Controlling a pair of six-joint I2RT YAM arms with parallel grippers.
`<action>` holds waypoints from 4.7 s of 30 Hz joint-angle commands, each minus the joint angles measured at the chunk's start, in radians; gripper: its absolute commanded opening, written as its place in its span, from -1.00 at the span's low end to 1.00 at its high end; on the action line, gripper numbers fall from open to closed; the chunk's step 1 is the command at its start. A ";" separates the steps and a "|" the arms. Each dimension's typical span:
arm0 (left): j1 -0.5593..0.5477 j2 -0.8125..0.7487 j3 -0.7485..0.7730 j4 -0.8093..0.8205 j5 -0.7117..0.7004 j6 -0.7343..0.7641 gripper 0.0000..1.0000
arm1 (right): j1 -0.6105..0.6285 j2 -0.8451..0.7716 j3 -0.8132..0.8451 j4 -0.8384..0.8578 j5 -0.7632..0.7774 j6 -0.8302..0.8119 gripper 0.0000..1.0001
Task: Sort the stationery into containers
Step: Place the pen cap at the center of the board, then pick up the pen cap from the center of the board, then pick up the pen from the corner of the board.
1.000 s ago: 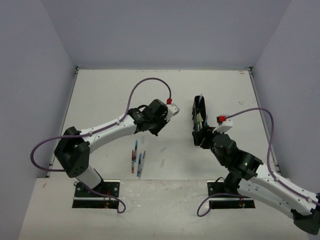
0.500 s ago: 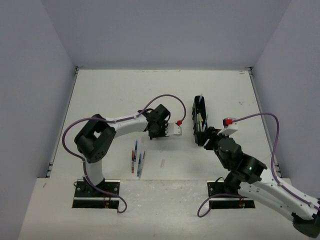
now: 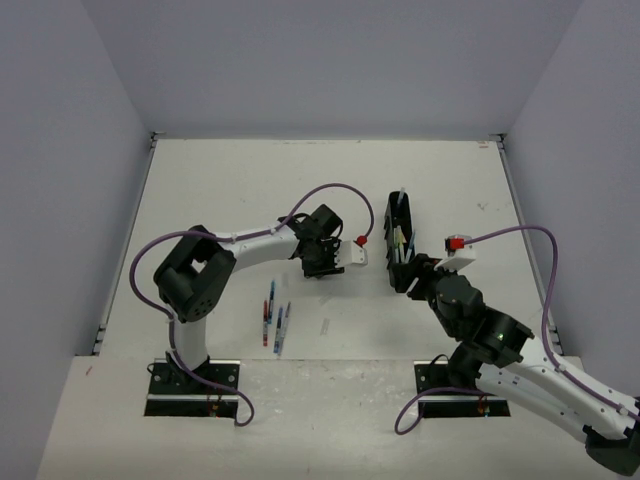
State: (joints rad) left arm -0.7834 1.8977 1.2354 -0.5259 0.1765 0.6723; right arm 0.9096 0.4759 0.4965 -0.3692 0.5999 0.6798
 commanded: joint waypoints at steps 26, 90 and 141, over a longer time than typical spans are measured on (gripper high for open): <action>-0.044 -0.153 0.297 -0.384 -0.633 -1.970 1.00 | 0.000 0.011 -0.003 0.039 0.027 -0.005 0.23; 0.022 0.132 0.181 -0.368 -0.471 -2.605 -1.00 | 0.002 -0.094 -0.046 0.081 -0.049 -0.037 0.21; 0.020 -1.477 -0.462 -0.126 -0.738 -1.192 -1.00 | 0.454 1.549 1.030 -0.468 -0.069 0.702 -0.37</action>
State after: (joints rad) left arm -0.7616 0.4194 0.7872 -0.6967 -0.5738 -0.5556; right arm 1.3613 2.0113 1.4940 -0.8053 0.4812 1.3189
